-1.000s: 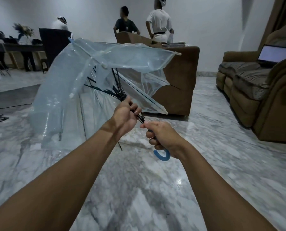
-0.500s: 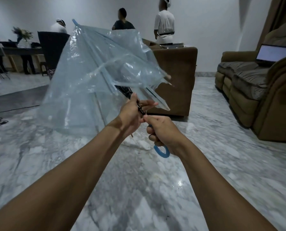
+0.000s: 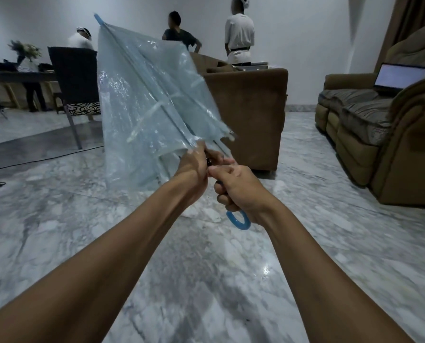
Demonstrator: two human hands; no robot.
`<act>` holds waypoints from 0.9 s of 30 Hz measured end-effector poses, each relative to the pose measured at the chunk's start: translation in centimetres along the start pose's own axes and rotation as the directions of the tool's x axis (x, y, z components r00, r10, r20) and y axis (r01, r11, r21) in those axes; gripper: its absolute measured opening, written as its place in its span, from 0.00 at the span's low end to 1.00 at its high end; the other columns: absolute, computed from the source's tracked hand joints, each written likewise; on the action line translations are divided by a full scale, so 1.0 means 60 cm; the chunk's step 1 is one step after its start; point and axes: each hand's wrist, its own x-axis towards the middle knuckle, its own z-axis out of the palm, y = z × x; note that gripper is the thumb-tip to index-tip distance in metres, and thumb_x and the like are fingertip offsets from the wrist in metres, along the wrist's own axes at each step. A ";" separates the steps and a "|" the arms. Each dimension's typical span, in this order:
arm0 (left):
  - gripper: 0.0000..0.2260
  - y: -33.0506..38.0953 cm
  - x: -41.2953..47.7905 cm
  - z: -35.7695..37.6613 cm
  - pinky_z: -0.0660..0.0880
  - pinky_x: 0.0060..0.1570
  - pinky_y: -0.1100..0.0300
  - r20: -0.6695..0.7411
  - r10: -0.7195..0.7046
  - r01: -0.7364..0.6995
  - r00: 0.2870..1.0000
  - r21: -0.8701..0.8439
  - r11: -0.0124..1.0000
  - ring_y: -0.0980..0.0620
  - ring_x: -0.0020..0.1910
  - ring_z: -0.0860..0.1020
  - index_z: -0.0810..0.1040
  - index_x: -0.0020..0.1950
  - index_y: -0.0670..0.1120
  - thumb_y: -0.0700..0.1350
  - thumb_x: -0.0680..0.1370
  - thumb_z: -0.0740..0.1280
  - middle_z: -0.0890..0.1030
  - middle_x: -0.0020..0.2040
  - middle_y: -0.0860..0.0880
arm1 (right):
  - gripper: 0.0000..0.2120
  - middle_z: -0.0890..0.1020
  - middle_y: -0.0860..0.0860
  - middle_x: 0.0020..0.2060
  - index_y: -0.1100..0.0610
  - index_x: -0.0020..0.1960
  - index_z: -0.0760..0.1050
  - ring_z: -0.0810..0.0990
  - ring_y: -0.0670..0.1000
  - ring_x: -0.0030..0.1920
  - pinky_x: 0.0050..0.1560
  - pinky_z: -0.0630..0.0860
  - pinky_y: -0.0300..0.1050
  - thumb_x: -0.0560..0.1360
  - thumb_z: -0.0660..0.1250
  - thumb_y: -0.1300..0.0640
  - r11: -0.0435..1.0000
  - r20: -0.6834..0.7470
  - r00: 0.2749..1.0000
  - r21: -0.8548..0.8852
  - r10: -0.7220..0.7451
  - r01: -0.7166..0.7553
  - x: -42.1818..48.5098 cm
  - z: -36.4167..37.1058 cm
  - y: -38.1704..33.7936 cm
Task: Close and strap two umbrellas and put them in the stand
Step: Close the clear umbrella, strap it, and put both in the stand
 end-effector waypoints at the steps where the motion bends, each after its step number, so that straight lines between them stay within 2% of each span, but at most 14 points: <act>1: 0.23 -0.003 0.002 -0.002 0.79 0.37 0.62 -0.006 -0.005 0.005 1.000 0.024 1.000 0.45 0.37 0.83 0.70 0.33 0.41 0.47 0.84 0.49 0.81 0.32 0.42 | 0.08 0.67 0.50 0.27 0.57 0.49 0.75 0.63 0.45 0.24 0.24 0.56 0.37 0.82 0.61 0.54 1.000 0.002 1.000 -0.001 0.000 0.000 0.000 0.001 0.001; 4: 0.22 -0.011 0.009 -0.007 0.78 0.41 0.59 -0.010 -0.030 0.030 0.999 0.032 0.999 0.43 0.40 0.82 0.71 0.32 0.41 0.43 0.83 0.49 0.81 0.36 0.38 | 0.08 0.68 0.50 0.27 0.56 0.47 0.73 0.63 0.45 0.23 0.24 0.57 0.36 0.82 0.61 0.54 1.000 0.004 1.000 0.003 -0.002 0.002 0.003 0.008 0.008; 8: 0.22 -0.012 0.019 -0.013 0.78 0.45 0.54 -0.031 -0.052 0.051 0.998 -0.003 0.999 0.42 0.36 0.80 0.70 0.32 0.41 0.42 0.83 0.48 0.79 0.27 0.42 | 0.13 0.68 0.48 0.26 0.52 0.38 0.70 0.63 0.44 0.22 0.24 0.56 0.36 0.82 0.62 0.53 1.000 -0.020 1.000 0.024 0.014 -0.014 0.015 0.016 0.014; 13: 0.26 -0.023 0.000 -0.010 0.75 0.48 0.54 -0.031 -0.124 0.120 0.992 -0.085 0.989 0.44 0.38 0.79 0.75 0.32 0.40 0.45 0.84 0.49 0.81 0.28 0.44 | 0.09 0.66 0.47 0.24 0.53 0.41 0.72 0.61 0.45 0.22 0.24 0.54 0.37 0.80 0.62 0.55 0.996 -0.071 0.994 0.035 0.083 -0.080 0.015 0.016 0.029; 15: 0.23 -0.035 -0.009 -0.005 0.75 0.46 0.56 -0.054 -0.153 0.153 0.987 -0.003 0.988 0.48 0.37 0.79 0.79 0.37 0.40 0.44 0.84 0.50 0.82 0.35 0.44 | 0.09 0.67 0.47 0.24 0.54 0.42 0.74 0.61 0.45 0.22 0.24 0.55 0.38 0.79 0.60 0.54 0.994 -0.115 0.988 0.010 0.107 -0.107 0.014 0.011 0.039; 16: 0.20 -0.041 -0.014 -0.002 0.73 0.40 0.60 -0.071 -0.162 0.167 0.984 0.075 0.983 0.52 0.33 0.77 0.79 0.43 0.40 0.44 0.84 0.51 0.82 0.38 0.45 | 0.10 0.67 0.48 0.24 0.54 0.42 0.74 0.61 0.46 0.22 0.24 0.55 0.38 0.79 0.59 0.54 0.993 -0.139 0.984 -0.010 0.112 -0.114 0.013 0.007 0.044; 17: 0.17 -0.048 -0.019 0.000 0.69 0.37 0.62 -0.085 -0.161 0.173 0.983 0.152 0.973 0.55 0.31 0.75 0.78 0.47 0.40 0.44 0.84 0.52 0.80 0.38 0.46 | 0.11 0.67 0.49 0.24 0.55 0.42 0.74 0.61 0.46 0.22 0.25 0.55 0.38 0.79 0.58 0.53 0.992 -0.164 0.980 -0.026 0.116 -0.122 0.012 0.002 0.048; 19: 0.13 -0.060 -0.031 0.003 0.66 0.35 0.61 -0.058 -0.129 0.140 0.990 0.296 0.945 0.55 0.33 0.72 0.74 0.46 0.44 0.42 0.84 0.53 0.75 0.36 0.48 | 0.13 0.68 0.51 0.26 0.56 0.41 0.75 0.61 0.47 0.22 0.25 0.55 0.39 0.79 0.57 0.52 0.989 -0.213 0.969 -0.054 0.125 -0.140 0.010 -0.010 0.055; 21: 0.10 -0.066 -0.045 -0.001 0.68 0.40 0.61 0.066 -0.076 0.031 0.995 0.522 0.853 0.53 0.42 0.74 0.73 0.47 0.46 0.41 0.83 0.54 0.76 0.42 0.48 | 0.13 0.70 0.53 0.28 0.57 0.41 0.75 0.62 0.47 0.23 0.25 0.56 0.40 0.79 0.56 0.53 0.983 -0.257 0.957 -0.090 0.135 -0.163 0.007 -0.024 0.058; 22: 0.10 -0.067 -0.050 -0.005 0.70 0.47 0.60 0.165 -0.093 -0.035 0.982 0.640 0.767 0.51 0.51 0.75 0.74 0.54 0.46 0.42 0.83 0.54 0.78 0.51 0.47 | 0.13 0.71 0.54 0.28 0.57 0.41 0.75 0.62 0.47 0.23 0.25 0.56 0.40 0.78 0.56 0.54 0.978 -0.275 0.951 -0.108 0.141 -0.176 0.005 -0.031 0.058; 23: 0.14 -0.062 -0.058 -0.010 0.70 0.58 0.57 0.280 -0.164 -0.097 0.946 0.725 0.682 0.49 0.62 0.73 0.72 0.66 0.46 0.44 0.83 0.55 0.76 0.63 0.47 | 0.13 0.71 0.54 0.29 0.57 0.41 0.75 0.63 0.47 0.23 0.25 0.57 0.40 0.78 0.56 0.54 0.975 -0.290 0.946 -0.122 0.145 -0.187 0.004 -0.037 0.057; 24: 0.20 -0.050 -0.064 -0.017 0.67 0.67 0.54 0.368 -0.275 -0.140 0.888 0.787 0.601 0.49 0.70 0.68 0.63 0.76 0.48 0.46 0.83 0.56 0.71 0.71 0.48 | 0.13 0.72 0.54 0.28 0.57 0.41 0.75 0.63 0.47 0.23 0.25 0.57 0.39 0.78 0.56 0.54 0.972 -0.302 0.942 -0.132 0.148 -0.195 0.003 -0.044 0.055; 25: 0.23 -0.029 -0.070 -0.024 0.65 0.70 0.52 0.412 -0.396 -0.169 0.821 0.837 0.521 0.50 0.72 0.67 0.57 0.78 0.50 0.46 0.83 0.58 0.68 0.74 0.49 | 0.13 0.72 0.53 0.28 0.57 0.42 0.75 0.63 0.47 0.22 0.25 0.57 0.39 0.78 0.56 0.54 0.970 -0.310 0.939 -0.138 0.148 -0.199 0.002 -0.050 0.052; 27: 0.23 0.024 -0.076 -0.042 0.72 0.65 0.55 0.421 -0.553 -0.235 0.719 0.896 0.376 0.53 0.64 0.77 0.62 0.77 0.49 0.45 0.82 0.61 0.77 0.67 0.48 | 0.13 0.70 0.51 0.25 0.59 0.44 0.76 0.61 0.47 0.21 0.24 0.56 0.38 0.79 0.56 0.54 0.972 -0.314 0.939 -0.138 0.141 -0.192 -0.001 -0.061 0.044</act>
